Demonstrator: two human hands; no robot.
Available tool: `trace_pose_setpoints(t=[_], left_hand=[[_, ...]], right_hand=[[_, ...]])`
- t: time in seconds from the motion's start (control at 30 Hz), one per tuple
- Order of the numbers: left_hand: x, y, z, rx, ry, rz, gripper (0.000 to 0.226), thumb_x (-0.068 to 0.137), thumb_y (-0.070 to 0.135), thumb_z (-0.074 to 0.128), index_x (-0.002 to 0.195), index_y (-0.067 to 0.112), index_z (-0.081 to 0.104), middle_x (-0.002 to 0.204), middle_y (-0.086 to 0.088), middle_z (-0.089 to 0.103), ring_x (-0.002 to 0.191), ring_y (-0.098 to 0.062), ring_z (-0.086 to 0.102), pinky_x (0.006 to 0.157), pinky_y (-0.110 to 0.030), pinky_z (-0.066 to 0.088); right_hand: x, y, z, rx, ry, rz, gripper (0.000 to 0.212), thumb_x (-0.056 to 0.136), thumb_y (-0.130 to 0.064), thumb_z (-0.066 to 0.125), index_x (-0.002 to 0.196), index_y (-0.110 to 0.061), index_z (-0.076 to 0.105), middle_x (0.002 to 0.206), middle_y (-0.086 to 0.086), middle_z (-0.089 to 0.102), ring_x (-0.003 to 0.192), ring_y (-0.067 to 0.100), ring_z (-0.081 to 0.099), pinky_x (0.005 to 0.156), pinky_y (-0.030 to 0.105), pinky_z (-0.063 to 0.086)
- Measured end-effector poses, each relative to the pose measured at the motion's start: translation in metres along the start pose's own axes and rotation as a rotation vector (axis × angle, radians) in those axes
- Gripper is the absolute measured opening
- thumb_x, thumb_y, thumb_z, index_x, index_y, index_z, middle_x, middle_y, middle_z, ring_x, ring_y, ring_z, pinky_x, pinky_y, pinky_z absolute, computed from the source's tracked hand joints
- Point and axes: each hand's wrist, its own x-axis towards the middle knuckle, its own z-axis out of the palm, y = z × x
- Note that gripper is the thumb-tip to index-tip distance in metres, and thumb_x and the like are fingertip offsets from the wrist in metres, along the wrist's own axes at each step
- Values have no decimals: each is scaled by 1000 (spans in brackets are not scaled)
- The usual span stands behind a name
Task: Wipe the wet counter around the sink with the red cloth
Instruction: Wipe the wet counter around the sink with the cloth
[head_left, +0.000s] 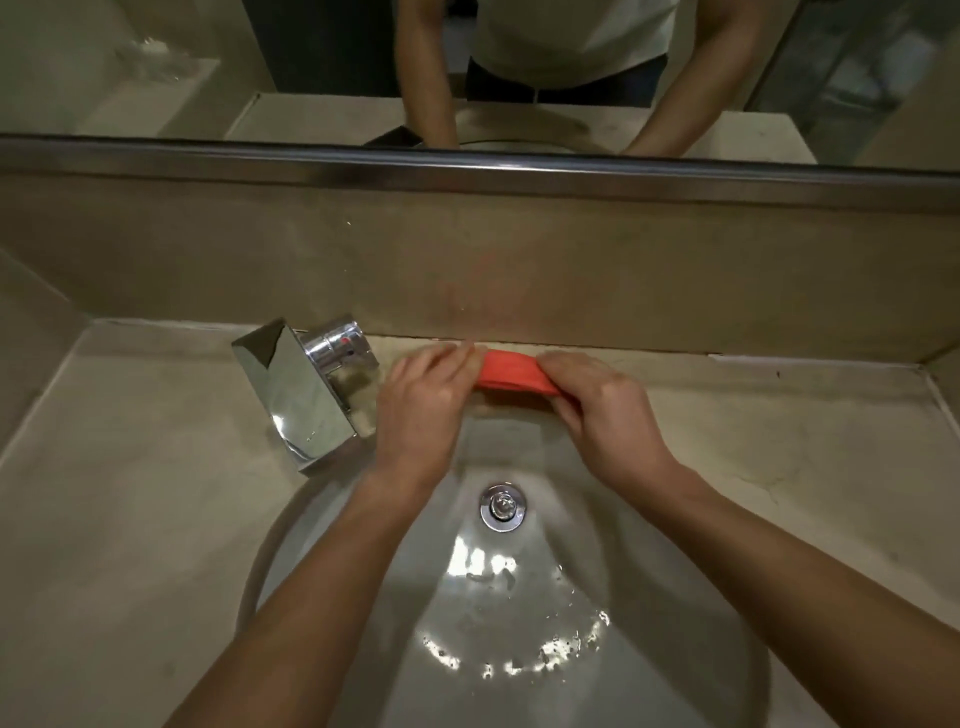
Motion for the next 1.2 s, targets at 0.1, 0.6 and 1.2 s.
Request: trace_pose_setpoints(t=[0.1,0.6,1.2], left_hand=[[3,-22,-1,52,67,-97,43,82,4,41,113,1,71,115,-12,71,109,-25,64,98,-27,37],[-30,-27,22,-39,-312,-394,68,95,43,28,137,-6,49,144,-25,48,129,-44,49,112,-51,32],[28,146,68,-261,-312,-83,60,99,39,22,143,6,47,149,-26,40,138,-40,38,116,-48,26]], right_hand=[[20,-23,18,-53,77,-48,39,85,-10,61,123,-3,67,126,14,67,118,32,62,103,40,49],[32,-54,63,-228,-408,-21,79,84,-43,16,156,-15,30,163,13,26,153,32,14,126,45,5],[-57,79,-63,-391,-398,264,86,90,-63,0,158,-16,21,166,6,17,154,19,8,125,39,-2]])
